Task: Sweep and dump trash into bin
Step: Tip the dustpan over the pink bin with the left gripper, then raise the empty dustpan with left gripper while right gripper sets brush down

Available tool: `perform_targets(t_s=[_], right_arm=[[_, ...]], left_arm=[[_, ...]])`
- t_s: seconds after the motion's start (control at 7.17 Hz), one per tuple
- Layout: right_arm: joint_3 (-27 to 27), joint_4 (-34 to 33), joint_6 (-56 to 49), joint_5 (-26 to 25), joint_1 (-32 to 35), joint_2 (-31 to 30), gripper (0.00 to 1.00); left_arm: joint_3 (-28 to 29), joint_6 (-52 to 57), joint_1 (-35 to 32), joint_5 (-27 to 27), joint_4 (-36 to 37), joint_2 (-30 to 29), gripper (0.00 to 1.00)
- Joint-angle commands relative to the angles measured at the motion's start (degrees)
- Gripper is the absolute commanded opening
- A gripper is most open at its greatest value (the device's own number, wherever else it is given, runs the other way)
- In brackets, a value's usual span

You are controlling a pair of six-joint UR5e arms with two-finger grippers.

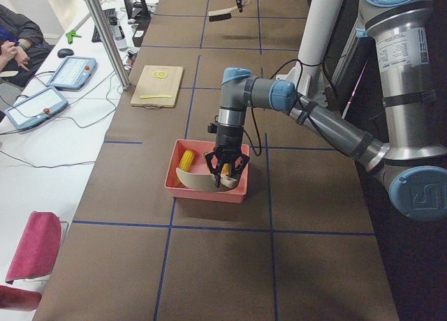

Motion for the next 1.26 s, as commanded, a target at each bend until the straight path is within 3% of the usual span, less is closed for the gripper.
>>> perform_targets(t_s=[0.0,0.42,0.7,0.84,0.98,1.12], right_arm=[[-1.7,5.13,0.39,-0.22,-0.01,-2.11,0.01],[-5.29,16.62,8.7,0.56,-0.1,-4.67,0.01],[-13.0,27.33,13.63,5.9,-0.28,-4.67,0.01],[-14.26,31.65,16.97,6.11,-0.89,-4.67,0.01],[-14.27,32.48,17.35,6.2,-1.59,-4.76,0.01],[-14.27,32.49,17.44,6.2,-2.73,-4.76,0.01]], left_arm=[[-0.2,0.25,0.29,0.67,2.35,-2.27,0.0],[0.15,0.25,0.38,0.58,2.44,-4.21,0.0],[-0.03,0.25,0.38,0.05,4.71,-7.19,0.0],[-0.03,0.34,0.38,0.05,4.72,-7.29,0.0],[-0.2,0.43,0.3,-0.82,4.72,-8.16,0.0],[-0.73,0.34,0.21,-5.35,4.72,-8.78,0.0]])
